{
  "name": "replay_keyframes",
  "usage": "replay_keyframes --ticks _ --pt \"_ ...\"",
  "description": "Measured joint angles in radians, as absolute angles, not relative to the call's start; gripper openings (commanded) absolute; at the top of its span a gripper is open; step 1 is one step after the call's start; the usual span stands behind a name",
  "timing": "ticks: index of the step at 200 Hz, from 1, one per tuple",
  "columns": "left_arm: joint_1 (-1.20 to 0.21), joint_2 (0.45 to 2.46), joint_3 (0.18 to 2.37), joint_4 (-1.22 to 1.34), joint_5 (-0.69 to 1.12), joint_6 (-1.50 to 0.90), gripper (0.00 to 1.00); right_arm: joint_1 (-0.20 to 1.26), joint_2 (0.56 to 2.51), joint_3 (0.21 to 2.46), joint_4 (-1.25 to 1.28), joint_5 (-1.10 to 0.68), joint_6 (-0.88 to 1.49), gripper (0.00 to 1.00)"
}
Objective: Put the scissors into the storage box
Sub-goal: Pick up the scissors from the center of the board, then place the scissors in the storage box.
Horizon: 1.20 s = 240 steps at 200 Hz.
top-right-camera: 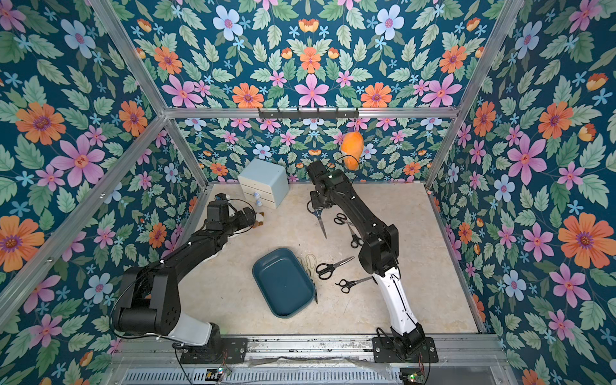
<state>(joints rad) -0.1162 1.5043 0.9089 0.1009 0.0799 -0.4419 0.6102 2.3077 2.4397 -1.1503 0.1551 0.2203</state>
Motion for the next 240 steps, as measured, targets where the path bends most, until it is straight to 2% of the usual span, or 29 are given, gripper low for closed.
replay_keyframes --ticks 31,68,126,176,240 --pt "-0.116 1.486 0.906 0.089 0.094 -0.468 0.99 0.672 2.193 2.298 -1.133 0.135 0.327 0.0" --pt "-0.115 1.467 0.889 0.073 0.105 -0.472 0.99 0.833 2.085 2.145 -1.069 0.138 0.45 0.0" --pt "-0.111 1.452 0.907 0.049 0.099 -0.471 0.99 1.02 2.099 2.08 -0.999 0.181 0.583 0.0" --pt "-0.105 1.415 0.908 0.041 0.066 -0.462 0.99 1.085 2.111 1.954 -0.981 0.178 0.618 0.0" --pt "-0.104 1.407 0.906 0.038 0.052 -0.462 0.99 1.09 2.123 1.825 -0.941 0.127 0.664 0.0"
